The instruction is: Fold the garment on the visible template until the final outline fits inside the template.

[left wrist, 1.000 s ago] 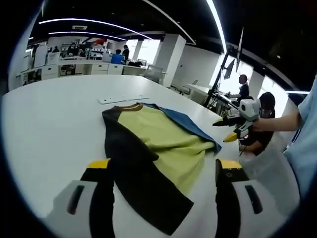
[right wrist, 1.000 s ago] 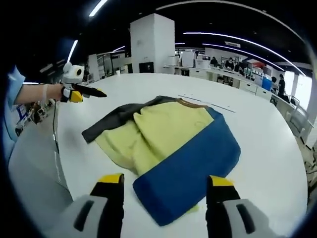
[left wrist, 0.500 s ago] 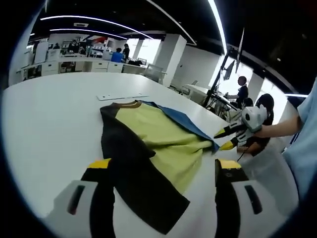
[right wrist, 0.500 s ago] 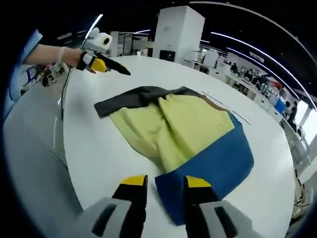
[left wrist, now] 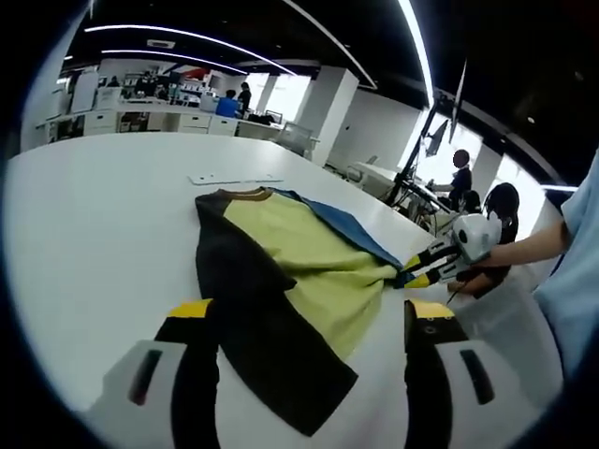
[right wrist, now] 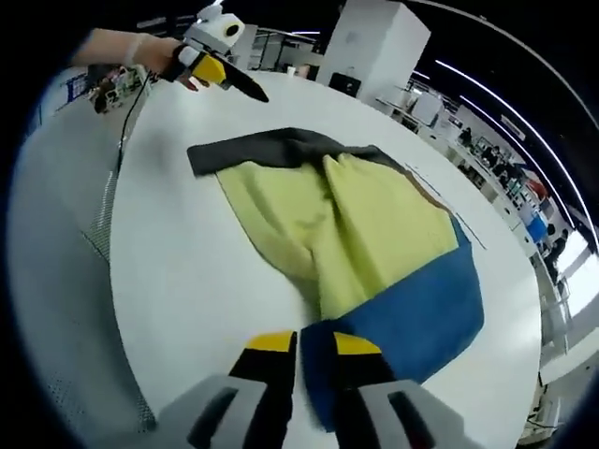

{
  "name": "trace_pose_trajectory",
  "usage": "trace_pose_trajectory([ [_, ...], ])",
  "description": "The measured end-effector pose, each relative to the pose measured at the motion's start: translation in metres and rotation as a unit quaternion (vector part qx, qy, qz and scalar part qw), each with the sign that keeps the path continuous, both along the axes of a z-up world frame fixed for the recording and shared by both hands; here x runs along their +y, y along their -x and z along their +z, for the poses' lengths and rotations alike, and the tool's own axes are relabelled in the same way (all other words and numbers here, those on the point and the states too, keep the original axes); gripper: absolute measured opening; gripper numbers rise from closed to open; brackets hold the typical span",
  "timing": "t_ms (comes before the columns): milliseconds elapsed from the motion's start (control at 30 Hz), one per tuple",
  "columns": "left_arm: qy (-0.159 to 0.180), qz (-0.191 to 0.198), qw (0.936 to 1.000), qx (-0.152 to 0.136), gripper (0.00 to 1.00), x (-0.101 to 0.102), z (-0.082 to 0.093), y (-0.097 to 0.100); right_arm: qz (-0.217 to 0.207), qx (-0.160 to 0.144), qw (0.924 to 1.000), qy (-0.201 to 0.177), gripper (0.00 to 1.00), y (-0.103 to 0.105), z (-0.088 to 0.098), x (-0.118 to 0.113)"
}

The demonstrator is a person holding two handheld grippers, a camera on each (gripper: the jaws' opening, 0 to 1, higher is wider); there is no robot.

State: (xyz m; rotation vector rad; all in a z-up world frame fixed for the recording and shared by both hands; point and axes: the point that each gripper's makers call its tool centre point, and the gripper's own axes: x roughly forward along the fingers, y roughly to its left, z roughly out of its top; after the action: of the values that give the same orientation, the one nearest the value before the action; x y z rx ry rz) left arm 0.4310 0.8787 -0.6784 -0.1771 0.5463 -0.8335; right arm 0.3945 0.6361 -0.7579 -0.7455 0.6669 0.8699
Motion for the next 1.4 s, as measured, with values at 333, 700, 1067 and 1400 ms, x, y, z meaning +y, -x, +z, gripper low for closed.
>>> trace_pose_trajectory([
  [333, 0.004, 0.003, 1.0000, 0.004, 0.78, 0.001, -0.002, 0.001, 0.006, 0.012, 0.9997, 0.020, 0.05, -0.006, -0.016, -0.003],
  [700, 0.007, 0.005, 0.9999, 0.006, 0.77, 0.002, -0.001, 0.000, -0.001, 0.023, 0.9997, 0.006, 0.00, -0.007, -0.017, -0.002],
  [1067, 0.000, 0.003, 1.0000, -0.001, 0.75, 0.001, 0.001, 0.000, -0.018, 0.019, 0.9994, -0.021, 0.00, 0.000, 0.009, -0.009],
  [1400, -0.013, 0.006, 0.9997, -0.019, 0.71, -0.008, 0.008, -0.003, -0.044, -0.028, 0.9972, -0.053, 0.00, -0.021, 0.060, -0.036],
])
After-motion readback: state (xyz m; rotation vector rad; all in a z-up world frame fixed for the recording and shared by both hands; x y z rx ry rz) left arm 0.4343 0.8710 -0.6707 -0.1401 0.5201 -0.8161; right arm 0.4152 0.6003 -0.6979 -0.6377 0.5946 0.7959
